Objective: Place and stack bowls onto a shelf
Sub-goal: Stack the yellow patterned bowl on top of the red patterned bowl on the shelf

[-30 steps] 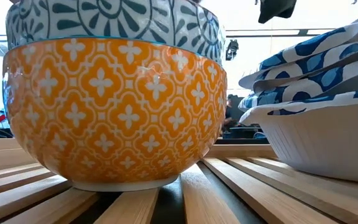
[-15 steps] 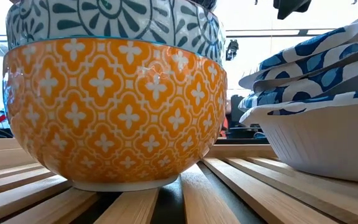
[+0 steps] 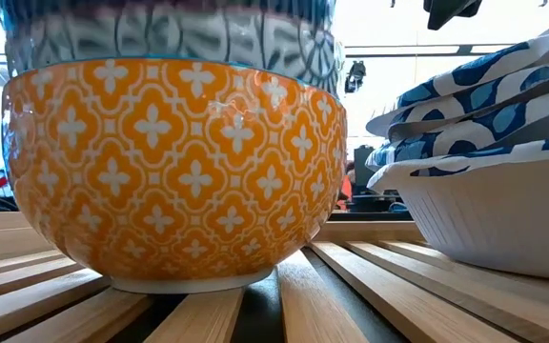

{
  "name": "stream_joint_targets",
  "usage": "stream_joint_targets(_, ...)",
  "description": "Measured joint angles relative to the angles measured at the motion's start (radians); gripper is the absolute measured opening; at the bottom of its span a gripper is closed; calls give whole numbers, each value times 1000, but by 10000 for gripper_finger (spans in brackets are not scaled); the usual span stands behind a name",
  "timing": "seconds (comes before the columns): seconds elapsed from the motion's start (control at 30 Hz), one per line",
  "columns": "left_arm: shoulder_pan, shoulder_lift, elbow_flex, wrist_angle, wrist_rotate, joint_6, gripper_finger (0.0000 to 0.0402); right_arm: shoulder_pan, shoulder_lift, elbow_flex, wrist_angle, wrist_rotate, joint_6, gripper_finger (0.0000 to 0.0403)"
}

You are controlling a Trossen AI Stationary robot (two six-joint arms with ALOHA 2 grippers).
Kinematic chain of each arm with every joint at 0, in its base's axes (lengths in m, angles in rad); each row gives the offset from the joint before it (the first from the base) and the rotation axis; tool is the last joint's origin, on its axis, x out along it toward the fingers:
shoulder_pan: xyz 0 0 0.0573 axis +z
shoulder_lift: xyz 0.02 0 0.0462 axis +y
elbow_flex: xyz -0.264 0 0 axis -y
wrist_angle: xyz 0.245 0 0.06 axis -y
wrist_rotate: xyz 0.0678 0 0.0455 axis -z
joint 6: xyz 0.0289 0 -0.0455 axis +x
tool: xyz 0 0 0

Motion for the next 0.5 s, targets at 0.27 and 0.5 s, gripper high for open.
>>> stream_joint_targets(0.27,3,-5,-4,-2,-20,44,105,0,0,0,-3,0,21,226)
stream_joint_targets(0.5,6,-14,22,-74,-69,44,137,0,0,0,-91,-2,65,226)
